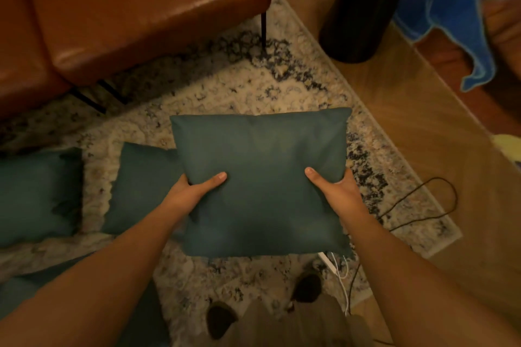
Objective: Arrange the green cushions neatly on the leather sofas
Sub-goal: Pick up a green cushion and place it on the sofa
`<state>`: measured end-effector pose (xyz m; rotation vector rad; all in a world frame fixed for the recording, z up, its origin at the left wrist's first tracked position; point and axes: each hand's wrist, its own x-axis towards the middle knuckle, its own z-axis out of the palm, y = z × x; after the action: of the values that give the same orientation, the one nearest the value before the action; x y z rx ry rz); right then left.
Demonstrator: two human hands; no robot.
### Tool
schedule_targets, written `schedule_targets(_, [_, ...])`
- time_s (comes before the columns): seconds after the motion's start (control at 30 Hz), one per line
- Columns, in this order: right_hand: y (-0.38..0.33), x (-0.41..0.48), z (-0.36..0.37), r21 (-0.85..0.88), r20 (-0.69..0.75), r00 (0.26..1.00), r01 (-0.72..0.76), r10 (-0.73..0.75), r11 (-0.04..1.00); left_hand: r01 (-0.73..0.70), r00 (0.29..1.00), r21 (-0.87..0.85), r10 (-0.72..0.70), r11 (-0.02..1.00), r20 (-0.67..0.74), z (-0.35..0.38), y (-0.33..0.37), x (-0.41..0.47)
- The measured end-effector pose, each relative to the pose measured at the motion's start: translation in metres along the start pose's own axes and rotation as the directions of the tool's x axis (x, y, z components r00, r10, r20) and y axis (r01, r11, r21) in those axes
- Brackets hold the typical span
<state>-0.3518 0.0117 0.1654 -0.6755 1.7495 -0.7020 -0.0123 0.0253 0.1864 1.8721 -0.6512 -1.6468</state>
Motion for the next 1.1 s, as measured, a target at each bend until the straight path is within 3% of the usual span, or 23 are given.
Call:
schedule_targets(0.37, [-0.171, -0.136, -0.030, 0.167, 0.165, 0.975, 0.124, -0.151, 0.978, -0.198, 0.980, -0.080, 0.195, 0.977, -0.044, -0.041, 0.160, -0.176])
schedule_targets(0.63, [-0.290, -0.226, -0.089, 0.354, 0.179, 0.957, 0.154, -0.229, 0.922, -0.389, 0.918, -0.154, 0.368, 0.908, -0.151, -0.038, 0.251, -0.289])
schedule_targets(0.8, [-0.328, -0.259, -0.124, 0.337, 0.178, 0.945, 0.202, -0.273, 0.920, -0.475, 0.874, -0.214, 0.431, 0.853, -0.224, -0.018, 0.283, -0.338])
schedule_targets(1.1, [-0.370, -0.258, -0.133, 0.432, 0.164, 0.930, 0.232, -0.329, 0.871, -0.507, 0.860, -0.333, 0.441, 0.795, -0.258, -0.012, 0.322, -0.363])
